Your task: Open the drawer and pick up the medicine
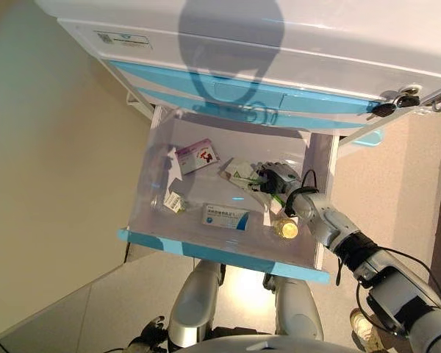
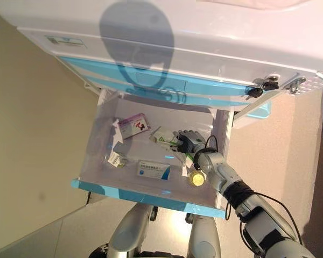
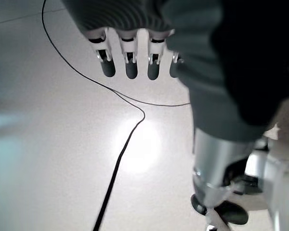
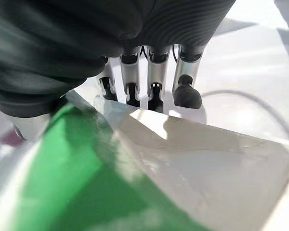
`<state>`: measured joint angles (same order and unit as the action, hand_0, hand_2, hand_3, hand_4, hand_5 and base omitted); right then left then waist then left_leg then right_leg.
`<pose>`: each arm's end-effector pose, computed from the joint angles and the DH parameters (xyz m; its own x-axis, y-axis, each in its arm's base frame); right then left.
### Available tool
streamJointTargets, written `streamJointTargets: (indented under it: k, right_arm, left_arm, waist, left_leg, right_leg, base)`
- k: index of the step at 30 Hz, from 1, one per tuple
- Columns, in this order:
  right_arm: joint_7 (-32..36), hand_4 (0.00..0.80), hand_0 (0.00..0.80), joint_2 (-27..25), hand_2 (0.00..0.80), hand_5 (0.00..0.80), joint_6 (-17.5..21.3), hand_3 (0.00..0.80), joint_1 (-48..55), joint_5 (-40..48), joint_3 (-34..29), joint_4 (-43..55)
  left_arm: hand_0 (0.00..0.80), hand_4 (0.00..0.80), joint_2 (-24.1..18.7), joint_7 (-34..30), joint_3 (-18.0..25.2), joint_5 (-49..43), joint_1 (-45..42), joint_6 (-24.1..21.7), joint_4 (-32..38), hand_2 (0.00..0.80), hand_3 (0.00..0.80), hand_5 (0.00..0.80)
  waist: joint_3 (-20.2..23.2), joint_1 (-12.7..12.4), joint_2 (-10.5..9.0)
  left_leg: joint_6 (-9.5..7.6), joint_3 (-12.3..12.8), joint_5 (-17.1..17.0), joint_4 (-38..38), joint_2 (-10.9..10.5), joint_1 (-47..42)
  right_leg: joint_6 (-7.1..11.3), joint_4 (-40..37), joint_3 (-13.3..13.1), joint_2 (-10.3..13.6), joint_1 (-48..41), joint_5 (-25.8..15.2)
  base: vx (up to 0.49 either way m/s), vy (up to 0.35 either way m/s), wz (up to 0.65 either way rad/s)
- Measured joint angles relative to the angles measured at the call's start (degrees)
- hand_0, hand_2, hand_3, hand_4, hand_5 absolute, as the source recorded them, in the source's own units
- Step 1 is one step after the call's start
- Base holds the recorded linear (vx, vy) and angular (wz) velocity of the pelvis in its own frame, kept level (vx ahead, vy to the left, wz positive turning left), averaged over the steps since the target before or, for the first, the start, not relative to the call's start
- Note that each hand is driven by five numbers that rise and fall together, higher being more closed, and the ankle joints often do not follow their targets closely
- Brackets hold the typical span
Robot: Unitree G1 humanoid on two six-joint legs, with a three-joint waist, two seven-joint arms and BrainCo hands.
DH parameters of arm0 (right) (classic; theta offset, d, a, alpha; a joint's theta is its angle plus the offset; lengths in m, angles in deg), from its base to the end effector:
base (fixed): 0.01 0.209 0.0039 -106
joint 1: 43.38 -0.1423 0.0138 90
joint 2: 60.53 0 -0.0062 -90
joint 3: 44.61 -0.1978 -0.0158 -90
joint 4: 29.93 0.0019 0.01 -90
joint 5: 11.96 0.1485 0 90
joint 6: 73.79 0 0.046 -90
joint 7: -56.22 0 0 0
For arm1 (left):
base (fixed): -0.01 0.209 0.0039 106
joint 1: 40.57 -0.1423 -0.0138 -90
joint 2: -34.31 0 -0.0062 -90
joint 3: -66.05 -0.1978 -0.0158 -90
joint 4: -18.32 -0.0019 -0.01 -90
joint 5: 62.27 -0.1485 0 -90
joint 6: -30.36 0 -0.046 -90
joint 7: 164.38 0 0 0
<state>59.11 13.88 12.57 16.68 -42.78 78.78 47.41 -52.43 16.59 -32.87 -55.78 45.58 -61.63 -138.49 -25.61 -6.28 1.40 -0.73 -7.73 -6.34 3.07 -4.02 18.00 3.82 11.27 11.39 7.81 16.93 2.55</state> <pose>0.2943 -0.1515 0.0847 0.9000 0.4247 -0.0981 -0.2083 0.2214 -0.9527 0.0613 0.2209 -0.1412 0.3601 0.1629 -0.9186 0.0386 0.9812 0.1891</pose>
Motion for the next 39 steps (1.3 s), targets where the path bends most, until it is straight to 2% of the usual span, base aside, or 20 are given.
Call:
streamJointTargets:
  k: [5, 7, 10, 13, 15, 17, 21, 25, 26, 29, 30, 31, 34, 39]
  right_arm:
    - [4.9, 0.8, 0.8, -2.1, 0.8, 0.8, 1.7, 0.8, 1.1, 4.8, -2.3, 8.2]
    - [8.5, 0.8, 0.8, -3.6, 0.8, 0.8, 1.8, 0.8, 1.6, 8.4, -3.3, 10.7]
    - [11.4, 0.8, 0.8, -5.0, 0.8, 0.8, 2.1, 0.8, 3.6, 12.2, -4.3, 14.6]
    - [14.8, 0.8, 0.8, -7.7, 0.8, 0.8, 2.3, 0.8, 4.8, 16.1, -4.5, 19.6]
    - [16.7, 0.8, 0.8, -7.9, 0.8, 0.8, 2.2, 0.8, 5.6, 19.2, -5.8, 21.3]
    - [19.4, 0.8, 0.8, -11.1, 0.8, 0.8, 2.3, 0.8, 6.1, 23.0, -5.8, 24.6]
    - [22.3, 0.8, 0.8, -12.4, 0.8, 0.8, 2.0, 0.8, 5.9, 29.7, -5.5, 25.0]
    - [26.8, 0.8, 0.8, -18.9, 0.8, 0.8, 0.7, 0.8, 3.7, 39.8, -2.9, 28.0]
    - [27.0, 0.8, 0.8, -19.1, 0.8, 0.8, 0.7, 0.8, 3.1, 40.8, -2.9, 28.2]
    - [27.4, 0.8, 0.8, -24.5, 0.8, 0.8, 0.4, 0.8, -1.5, 46.3, -1.5, 28.9]
    - [27.2, 0.8, 0.8, -28.1, 0.8, 0.8, 0.4, 0.8, -3.9, 48.8, -1.5, 28.8]
    - [27.0, 0.8, 0.8, -29.0, 0.8, 0.8, 0.4, 0.8, -4.8, 49.3, -1.8, 28.6]
    - [23.8, 0.8, 0.8, -30.2, 0.8, 0.8, 1.3, 0.8, -8.4, 51.3, -3.7, 27.5]
    - [19.6, 0.8, 0.8, -30.2, 0.8, 0.8, 2.7, 0.8, -16.4, 51.2, -3.7, 21.5]
  left_arm:
    - [0.0, 0.0, -2.2, -1.2, 2.0, 0.0, 0.2, 0.3, -0.6, 0.0, 0.0, 0.0]
    - [0.0, 0.0, -2.3, -1.9, 3.6, -0.1, 0.7, 0.5, -0.6, 0.0, 0.0, 0.0]
    - [0.0, 0.0, -2.5, -2.6, 3.6, -0.2, 0.7, 0.7, -1.4, 0.0, 0.0, 0.0]
    - [0.0, 0.0, -2.5, -3.6, 4.8, -0.8, 0.5, 1.0, -2.5, 0.0, 0.0, 0.0]
    - [0.0, 0.0, -2.3, -4.1, 5.4, -1.3, -0.1, 1.5, -3.1, 0.0, 0.0, 0.0]
    - [0.0, 0.0, -2.0, -4.9, 6.7, -1.3, -0.9, 1.6, -3.9, 0.0, 0.0, 0.0]
    - [0.0, 0.0, -1.9, -6.2, 6.7, -1.3, -2.4, 1.6, -4.2, 0.0, 0.0, 0.0]
    - [0.0, 0.0, -2.0, -7.7, 6.7, -1.3, -3.8, 1.5, -4.2, 0.0, 0.0, 0.0]
    - [0.0, 0.0, -2.0, -7.7, 6.8, -1.3, -4.0, 1.5, -4.3, 0.0, 0.0, 0.0]
    - [0.0, 0.0, -2.4, -8.0, 6.8, -1.3, -4.6, 1.4, -4.9, 0.0, 0.0, 0.0]
    - [0.0, 0.0, -2.4, -8.1, 6.8, -1.2, -5.0, 1.4, -5.3, 0.0, 0.0, 0.0]
    - [0.0, 0.0, -2.5, -8.1, 6.8, -1.2, -5.3, 1.4, -5.5, 0.0, 0.0, 0.0]
    - [0.0, 0.0, -2.5, -8.3, 6.8, -1.2, -6.3, 1.5, -6.8, 0.0, 0.0, 0.0]
    - [0.0, 0.0, -2.5, -8.3, 6.8, -0.7, -6.7, 1.5, -7.8, 0.0, 0.0, 0.0]
  waist:
    - [3.7, 0.9, -2.17]
    - [4.3, 1.0, -2.21]
    - [6.3, 1.1, -2.21]
    - [7.7, 2.0, -2.11]
    - [9.6, 2.9, -2.3]
    - [11.9, 2.7, -2.18]
    - [15.8, 2.6, -2.13]
    - [17.7, 2.4, -2.78]
    - [18.1, 2.6, -3.15]
    - [19.3, 2.7, -3.63]
    - [19.9, 2.9, -3.89]
    - [20.5, 2.8, -3.96]
    - [22.5, 3.3, -5.35]
    - [23.1, 3.7, -5.97]
  left_leg:
    - [0.65, 1.2, 0.5, -0.5, 0.8, -1.6]
    - [0.82, 1.3, 0.6, -0.6, 0.9, -3.0]
    - [1.04, 1.3, 0.8, -0.9, 1.0, -3.9]
    - [1.05, 1.3, 0.8, -2.0, 1.3, -6.0]
    - [1.26, 1.7, 1.1, -2.3, 1.7, -6.6]
    - [1.5, 1.7, 1.3, -2.8, 2.2, -7.8]
    - [1.9, 2.4, 1.5, -3.8, 3.0, -9.8]
    - [2.29, 2.7, 1.6, -4.7, 3.8, -12.3]
    - [2.46, 2.7, 1.8, -4.8, 3.9, -12.5]
    - [2.77, 2.8, 1.7, -5.9, 4.7, -13.7]
    - [2.91, 2.8, 1.7, -6.5, 4.9, -14.5]
    - [2.96, 2.8, 1.8, -6.6, 4.8, -14.5]
    - [3.31, 2.8, 2.0, -7.0, 5.0, -14.9]
    - [3.54, 2.6, 2.1, -7.6, 5.1, -15.3]
  right_leg:
    - [-0.37, -0.4, -0.9, -0.7, -1.1, 0.1]
    - [-0.4, -0.5, -1.4, -0.9, -2.3, 0.1]
    - [-0.58, -0.6, -1.5, -1.0, -3.1, 0.3]
    - [-0.61, -1.5, -1.5, -1.5, -5.0, 0.3]
    - [-0.79, -1.6, -1.6, -1.7, -5.3, 0.4]
    - [-0.79, -2.8, -1.6, -2.1, -6.9, 0.4]
    - [-1.25, -5.1, -1.8, -3.5, -9.2, 0.1]
    - [-1.75, -8.4, -1.9, -4.5, -12.7, -0.6]
    - [-1.81, -8.6, -1.9, -4.6, -12.9, -0.7]
    - [-2.06, -9.9, -1.9, -5.3, -14.1, -0.9]
    - [-2.24, -10.8, -1.9, -5.6, -15.1, -1.0]
    - [-2.29, -11.2, -1.9, -5.6, -15.2, -1.1]
    - [-2.62, -13.1, -1.7, -6.1, -16.3, -1.4]
    - [-2.62, -16.3, -1.4, -6.6, -18.2, -2.7]
  base:
    - [0.026, -0.058, -0.12]
    - [0.053, -0.055, -0.1]
    - [0.036, -0.043, -0.03]
    - [0.03, -0.037, -0.01]
    - [0.087, -0.138, -0.05]
    - [0.068, -0.085, -0.06]
    - [0.061, -0.071, -0.09]
    - [0.049, -0.051, -0.04]
    - [0.064, -0.057, -0.06]
    - [0.051, -0.047, -0.04]
    - [0.033, -0.028, 0.02]
    - [0.0, 0.0, 0.0]
    - [0.014, -0.013, 0.0]
    - [0.018, -0.014, 0.02]
